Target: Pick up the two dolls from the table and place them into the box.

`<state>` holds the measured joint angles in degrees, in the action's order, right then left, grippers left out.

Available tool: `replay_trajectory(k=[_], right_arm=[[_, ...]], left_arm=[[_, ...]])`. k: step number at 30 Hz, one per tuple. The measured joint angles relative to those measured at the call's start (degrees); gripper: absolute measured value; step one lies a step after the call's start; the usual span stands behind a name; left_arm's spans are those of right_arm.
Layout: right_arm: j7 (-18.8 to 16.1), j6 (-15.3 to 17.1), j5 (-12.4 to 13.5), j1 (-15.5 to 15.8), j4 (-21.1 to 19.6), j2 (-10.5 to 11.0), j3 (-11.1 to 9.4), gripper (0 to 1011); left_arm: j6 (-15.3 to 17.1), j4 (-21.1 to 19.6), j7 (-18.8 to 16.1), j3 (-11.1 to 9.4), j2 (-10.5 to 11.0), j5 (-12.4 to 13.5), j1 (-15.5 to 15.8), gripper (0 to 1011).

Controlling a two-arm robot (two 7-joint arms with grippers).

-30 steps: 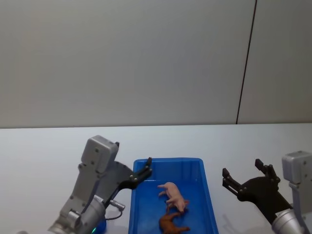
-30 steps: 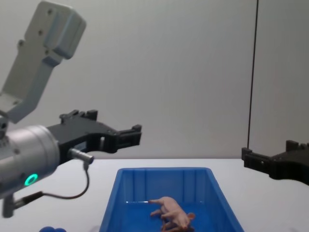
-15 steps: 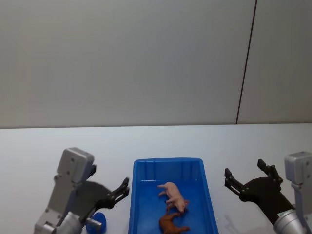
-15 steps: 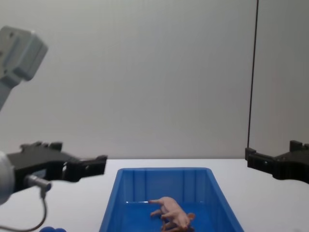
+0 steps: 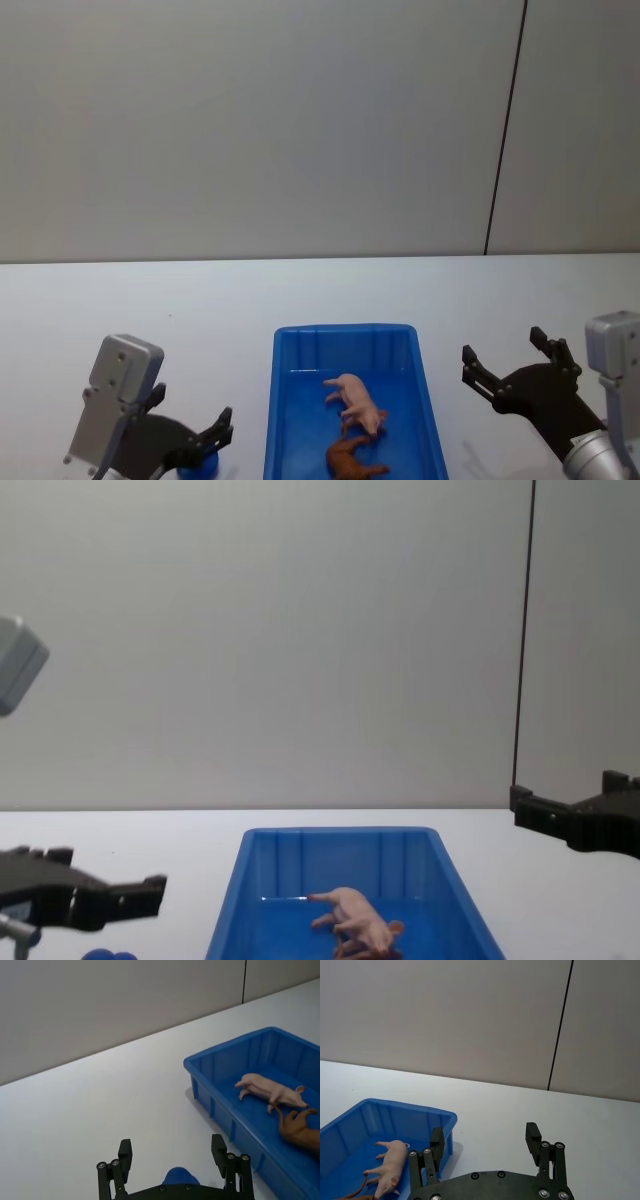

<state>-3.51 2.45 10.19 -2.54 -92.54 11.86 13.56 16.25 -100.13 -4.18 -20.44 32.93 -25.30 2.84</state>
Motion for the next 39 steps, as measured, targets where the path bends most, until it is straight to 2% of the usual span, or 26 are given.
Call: replay_trajectory(k=[15,18,24,25,28,31,39], right_arm=[[0.06,0.00,0.00,0.05,-0.06,0.02,0.00,1001],[0.06,0.00,0.00,0.06,-0.06,0.02,0.00,1001],[0.06,0.00,0.00,0.05,-0.06,0.02,0.00,1001],[0.06,-0.01,-0.01,0.06,-0.06,0.02,0.00,1001],[0.06,0.00,-0.01,0.05,-0.06,0.02,0.00,1001],[0.06,-0.01,-0.01,0.06,-0.05,0.02,0.01,1001],[0.05,-0.01,-0.01,0.05,-0.05,0.02,0.01,1001]], left_arm=[[1.72,4.50,3.02,0.33,-0.12,-0.63,-0.04,980],[1.75,5.50,3.89,0.33,-0.29,-0.85,0.04,883],[1.71,6.87,5.15,0.33,-0.67,-1.10,0.25,762],[1.65,7.16,5.41,0.33,-0.78,-1.16,0.31,684],[1.52,7.55,5.71,0.32,-0.89,-1.18,0.37,628],[1.24,7.92,5.97,0.32,-1.02,-1.16,0.38,504],[0.38,7.86,5.95,0.47,-1.07,-0.71,0.07,402]])
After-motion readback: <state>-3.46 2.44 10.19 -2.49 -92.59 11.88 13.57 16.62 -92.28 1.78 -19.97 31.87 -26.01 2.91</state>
